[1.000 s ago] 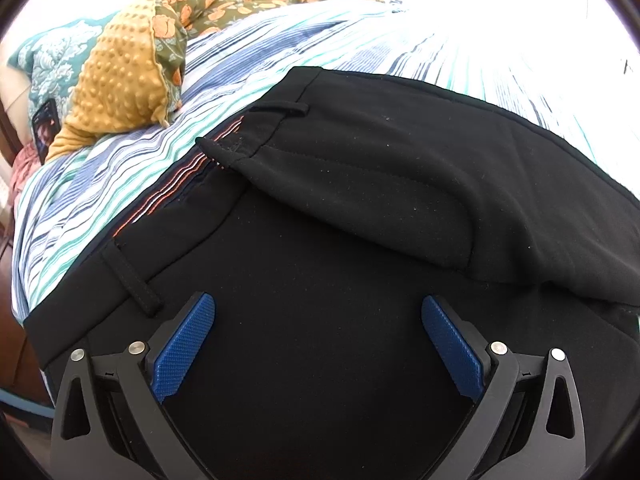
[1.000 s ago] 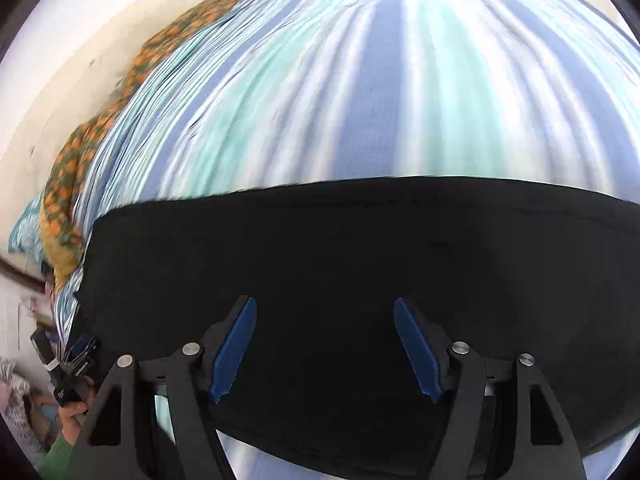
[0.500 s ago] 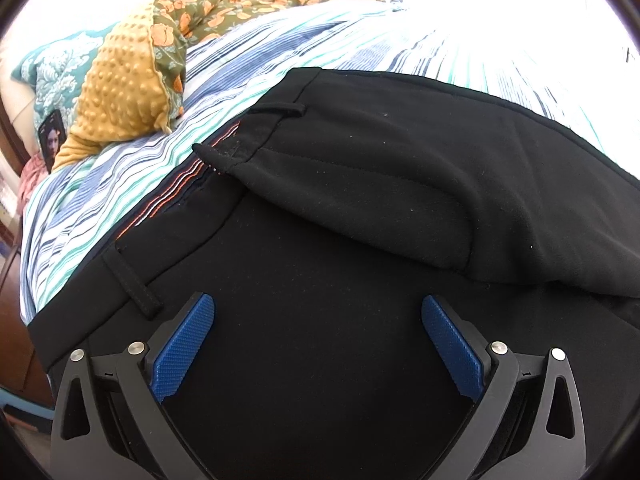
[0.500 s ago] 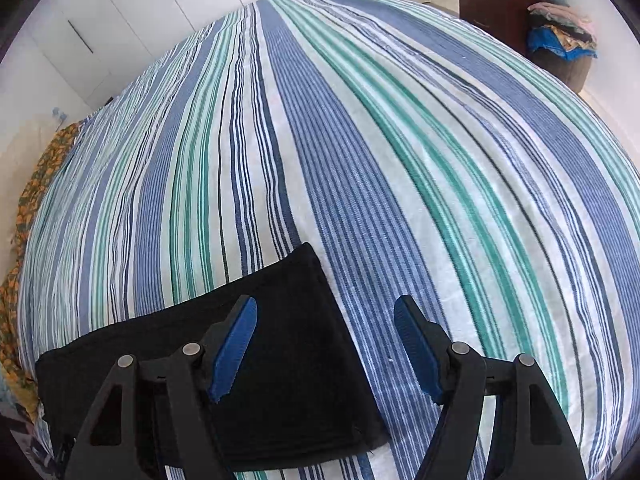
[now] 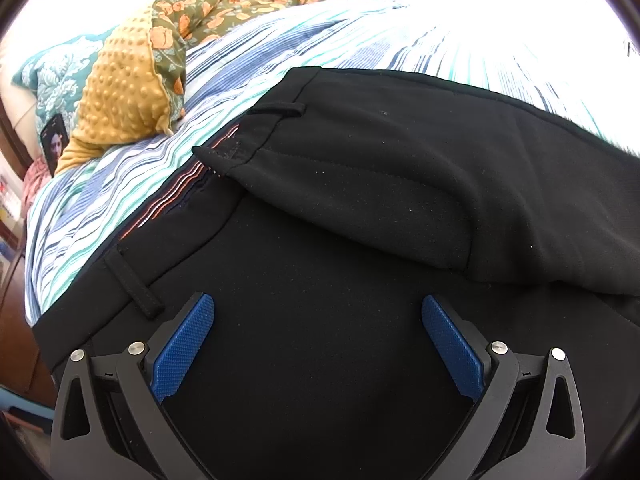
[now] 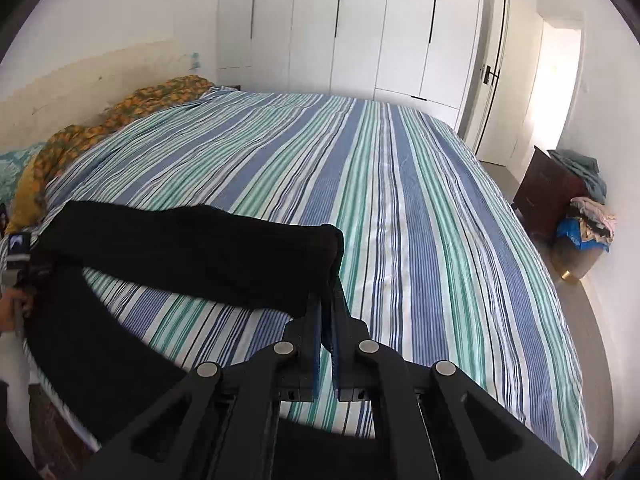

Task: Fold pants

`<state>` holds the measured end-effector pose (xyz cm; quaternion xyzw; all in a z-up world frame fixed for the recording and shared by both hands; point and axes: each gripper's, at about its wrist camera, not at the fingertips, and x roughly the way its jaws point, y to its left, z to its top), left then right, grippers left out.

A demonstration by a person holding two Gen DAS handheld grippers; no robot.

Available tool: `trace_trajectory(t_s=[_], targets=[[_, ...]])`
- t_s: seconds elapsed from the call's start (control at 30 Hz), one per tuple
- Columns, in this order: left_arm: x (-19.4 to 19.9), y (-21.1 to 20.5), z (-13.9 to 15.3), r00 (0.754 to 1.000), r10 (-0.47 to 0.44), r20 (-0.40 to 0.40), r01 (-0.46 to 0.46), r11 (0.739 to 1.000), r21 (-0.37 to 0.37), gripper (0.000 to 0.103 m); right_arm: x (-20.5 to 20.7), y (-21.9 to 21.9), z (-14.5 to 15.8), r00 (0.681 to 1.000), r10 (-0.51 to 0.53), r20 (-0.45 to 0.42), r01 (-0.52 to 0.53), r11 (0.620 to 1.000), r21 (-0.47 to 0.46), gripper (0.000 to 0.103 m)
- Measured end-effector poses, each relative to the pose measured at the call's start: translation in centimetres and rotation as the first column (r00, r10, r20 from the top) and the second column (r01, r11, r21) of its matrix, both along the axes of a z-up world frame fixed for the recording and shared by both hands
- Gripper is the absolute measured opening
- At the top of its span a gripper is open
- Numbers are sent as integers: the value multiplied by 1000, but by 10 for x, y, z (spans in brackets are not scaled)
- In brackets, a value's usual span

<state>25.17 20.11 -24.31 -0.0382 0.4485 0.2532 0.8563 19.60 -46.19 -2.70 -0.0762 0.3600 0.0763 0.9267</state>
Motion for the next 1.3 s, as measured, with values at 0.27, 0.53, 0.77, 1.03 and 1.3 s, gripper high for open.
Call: trace_trajectory(t_s=[0.27, 0.53, 0.77, 1.03, 1.3], targets=[[6, 4, 15, 993, 19, -115, -25, 998, -51, 102, -105, -41, -83, 924, -230, -305, 214, 973, -87, 57], [-77, -74, 61, 987, -148, 63, 159, 952, -262, 102, -109, -4, -45, 956, -260, -137, 269, 962, 52, 87], [-132, -146, 48, 948, -304, 90, 317, 910, -266, 102, -90, 98, -66, 985, -75, -158, 114, 960, 254, 87], [-149, -170, 71, 890, -427, 160, 451, 875, -178, 102, -97, 161, -88, 988, 46, -145, -8, 968, 252, 87], [-152, -178, 67, 901, -413, 132, 432, 882, -187, 102, -107, 149, -108, 982, 19, -188, 37, 956, 292, 87]])
